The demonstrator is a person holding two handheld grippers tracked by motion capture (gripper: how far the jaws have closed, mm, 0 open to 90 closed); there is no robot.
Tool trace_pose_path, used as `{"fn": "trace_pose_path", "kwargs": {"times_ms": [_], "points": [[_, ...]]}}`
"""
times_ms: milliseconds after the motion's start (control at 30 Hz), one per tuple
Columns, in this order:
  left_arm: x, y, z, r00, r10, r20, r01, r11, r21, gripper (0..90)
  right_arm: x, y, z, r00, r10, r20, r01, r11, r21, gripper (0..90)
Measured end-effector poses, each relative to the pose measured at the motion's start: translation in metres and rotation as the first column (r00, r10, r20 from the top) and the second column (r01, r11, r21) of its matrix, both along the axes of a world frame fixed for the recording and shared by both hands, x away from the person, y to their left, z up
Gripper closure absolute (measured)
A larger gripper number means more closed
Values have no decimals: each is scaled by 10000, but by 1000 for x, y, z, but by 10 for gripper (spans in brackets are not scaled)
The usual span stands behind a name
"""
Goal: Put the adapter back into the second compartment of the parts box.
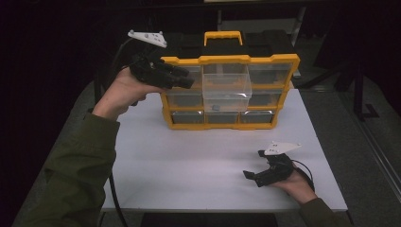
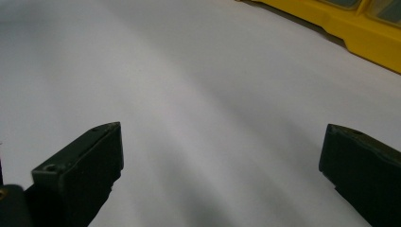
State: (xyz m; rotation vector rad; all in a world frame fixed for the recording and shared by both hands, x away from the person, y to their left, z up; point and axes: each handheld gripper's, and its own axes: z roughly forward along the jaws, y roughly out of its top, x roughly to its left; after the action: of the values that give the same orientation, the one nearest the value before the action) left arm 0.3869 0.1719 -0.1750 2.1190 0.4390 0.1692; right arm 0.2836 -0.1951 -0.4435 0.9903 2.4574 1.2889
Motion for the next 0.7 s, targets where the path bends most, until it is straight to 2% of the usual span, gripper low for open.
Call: {"fn": "trace_pose_path", "kwargs": {"times_ms": [233, 433, 700], "points": [[-6, 16, -11, 9993, 380, 17, -380, 9993, -21, 437, 0, 2, 1, 10000, 41, 15, -41, 10000, -28, 2], [-10, 26, -25, 9976, 693, 71, -693, 9976, -57, 319, 0, 3, 1, 10000, 40, 18, -40, 10000, -66, 2], [-16, 38, -47, 9961, 886, 64, -885, 9960, -80, 266, 0, 4, 1, 10000, 65, 10, -65, 9999, -100, 2]]}}
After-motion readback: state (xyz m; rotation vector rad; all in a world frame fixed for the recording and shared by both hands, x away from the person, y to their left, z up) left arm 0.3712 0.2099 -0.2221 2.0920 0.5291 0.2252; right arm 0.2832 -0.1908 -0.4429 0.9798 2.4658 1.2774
